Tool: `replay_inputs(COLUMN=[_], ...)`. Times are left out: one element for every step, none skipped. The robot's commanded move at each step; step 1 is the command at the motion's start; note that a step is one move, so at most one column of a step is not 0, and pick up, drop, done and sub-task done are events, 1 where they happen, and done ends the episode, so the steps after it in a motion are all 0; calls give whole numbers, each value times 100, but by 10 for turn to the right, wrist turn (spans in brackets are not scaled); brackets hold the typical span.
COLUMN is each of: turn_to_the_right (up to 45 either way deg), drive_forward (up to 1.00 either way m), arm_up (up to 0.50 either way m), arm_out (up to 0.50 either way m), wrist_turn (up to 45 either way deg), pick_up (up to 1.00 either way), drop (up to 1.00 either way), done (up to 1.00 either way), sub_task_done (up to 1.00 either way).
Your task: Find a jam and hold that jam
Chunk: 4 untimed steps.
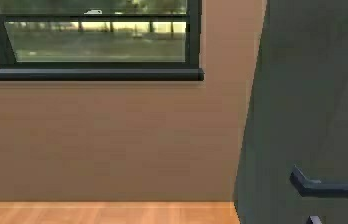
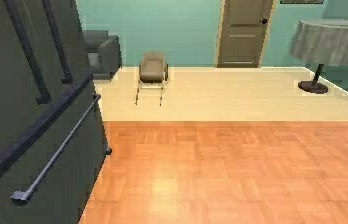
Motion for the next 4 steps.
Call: replay_inputs(turn_to_the_right=[-450,-450,0,-450], drive_forward=[0,0,30,0], arm_up=[0,0,0,0], arm_out=[0,0,0,0], wrist_turn=[0,0,0,0], pick_up=[0,0,0,0], drop=[0,0,0,0], done=[0,0,0,0], sub_task_done=[0,0,0,0])
